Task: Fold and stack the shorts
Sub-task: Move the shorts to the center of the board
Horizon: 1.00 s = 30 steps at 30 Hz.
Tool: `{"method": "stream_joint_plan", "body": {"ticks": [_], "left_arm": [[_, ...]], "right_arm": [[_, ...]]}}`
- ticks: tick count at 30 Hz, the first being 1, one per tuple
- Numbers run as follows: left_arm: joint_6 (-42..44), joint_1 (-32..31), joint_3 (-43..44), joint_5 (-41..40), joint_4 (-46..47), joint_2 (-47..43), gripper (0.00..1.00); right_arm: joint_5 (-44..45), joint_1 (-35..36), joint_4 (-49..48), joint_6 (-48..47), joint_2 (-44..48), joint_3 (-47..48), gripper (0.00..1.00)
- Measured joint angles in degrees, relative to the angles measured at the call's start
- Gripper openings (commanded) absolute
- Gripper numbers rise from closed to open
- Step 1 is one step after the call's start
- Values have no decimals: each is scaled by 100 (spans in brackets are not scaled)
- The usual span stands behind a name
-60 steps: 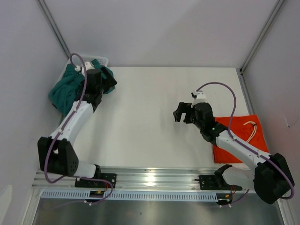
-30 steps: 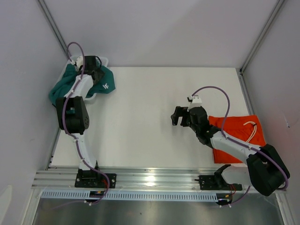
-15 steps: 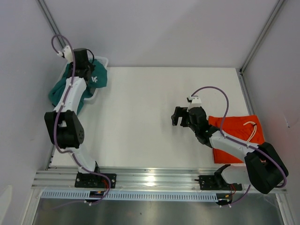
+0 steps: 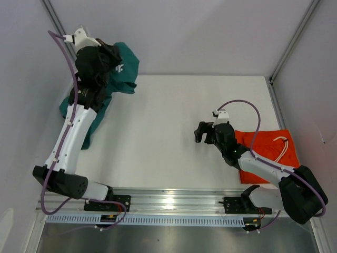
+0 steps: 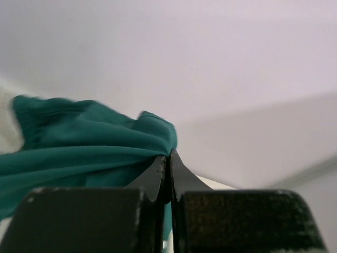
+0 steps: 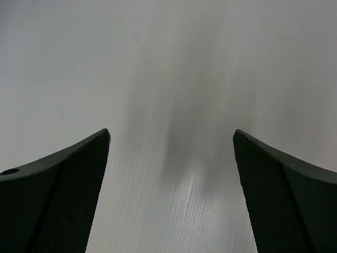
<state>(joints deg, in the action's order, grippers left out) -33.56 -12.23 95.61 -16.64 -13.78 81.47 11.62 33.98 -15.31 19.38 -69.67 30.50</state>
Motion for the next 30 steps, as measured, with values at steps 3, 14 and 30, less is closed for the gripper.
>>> {"method": "stream_joint_plan", "body": {"ticks": [3, 14, 30], "left_arm": [[-2, -348, 72, 479, 291, -321, 0], [-654, -1226, 46, 1895, 986, -881, 0], [-1008, -951, -179, 3595, -109, 308, 0]], "right_arm": [[2, -7, -55, -2, 129, -98, 99], [20, -144, -136, 9, 260, -162, 99], [-50, -337, -179, 114, 549, -308, 100]]}}
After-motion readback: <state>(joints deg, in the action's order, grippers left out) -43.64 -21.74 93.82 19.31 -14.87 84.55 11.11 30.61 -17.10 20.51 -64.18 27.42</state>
